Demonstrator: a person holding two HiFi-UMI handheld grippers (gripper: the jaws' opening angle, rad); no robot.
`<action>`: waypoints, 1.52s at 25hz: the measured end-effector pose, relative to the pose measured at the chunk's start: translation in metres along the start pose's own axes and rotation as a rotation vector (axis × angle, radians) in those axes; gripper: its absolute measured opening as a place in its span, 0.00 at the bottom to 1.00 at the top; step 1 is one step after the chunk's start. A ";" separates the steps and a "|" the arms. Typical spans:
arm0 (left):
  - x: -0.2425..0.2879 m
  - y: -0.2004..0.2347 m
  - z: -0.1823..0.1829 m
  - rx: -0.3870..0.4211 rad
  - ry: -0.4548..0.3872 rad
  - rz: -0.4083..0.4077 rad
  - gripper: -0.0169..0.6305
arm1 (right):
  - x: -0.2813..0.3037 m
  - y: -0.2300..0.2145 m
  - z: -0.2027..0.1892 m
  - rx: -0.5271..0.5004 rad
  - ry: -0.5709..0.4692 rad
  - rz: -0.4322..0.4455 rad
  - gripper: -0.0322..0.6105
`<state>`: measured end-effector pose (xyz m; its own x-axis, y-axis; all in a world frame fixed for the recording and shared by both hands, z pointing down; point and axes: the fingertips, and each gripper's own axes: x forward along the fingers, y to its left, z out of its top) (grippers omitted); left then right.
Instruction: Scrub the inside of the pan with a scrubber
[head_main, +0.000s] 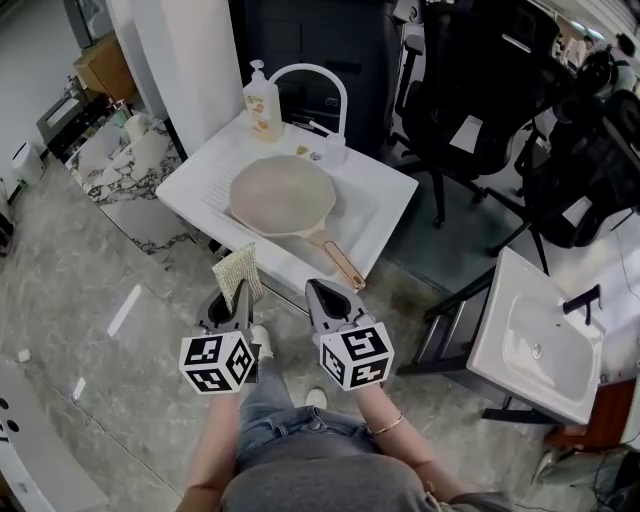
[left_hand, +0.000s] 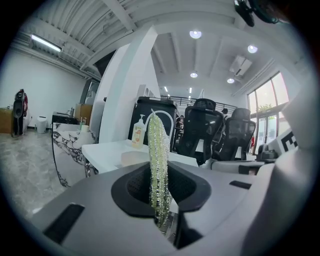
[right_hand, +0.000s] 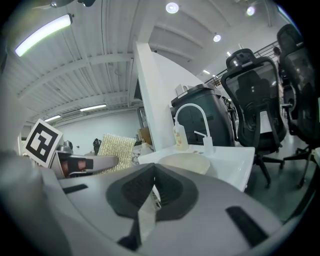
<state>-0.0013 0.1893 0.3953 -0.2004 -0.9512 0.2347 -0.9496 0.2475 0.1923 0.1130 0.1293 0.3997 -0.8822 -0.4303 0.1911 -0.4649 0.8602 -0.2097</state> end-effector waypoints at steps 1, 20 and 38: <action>0.007 0.002 0.000 -0.001 0.001 -0.008 0.13 | 0.005 -0.002 0.003 -0.002 -0.004 -0.006 0.07; 0.201 0.138 0.049 -0.057 0.083 -0.142 0.13 | 0.209 -0.060 0.043 0.038 0.022 -0.198 0.07; 0.343 0.109 0.036 0.038 0.289 -0.430 0.13 | 0.230 -0.157 0.030 0.187 0.061 -0.562 0.07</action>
<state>-0.1817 -0.1162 0.4627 0.2793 -0.8743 0.3971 -0.9407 -0.1661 0.2959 -0.0190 -0.1127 0.4481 -0.4937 -0.7843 0.3756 -0.8696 0.4398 -0.2245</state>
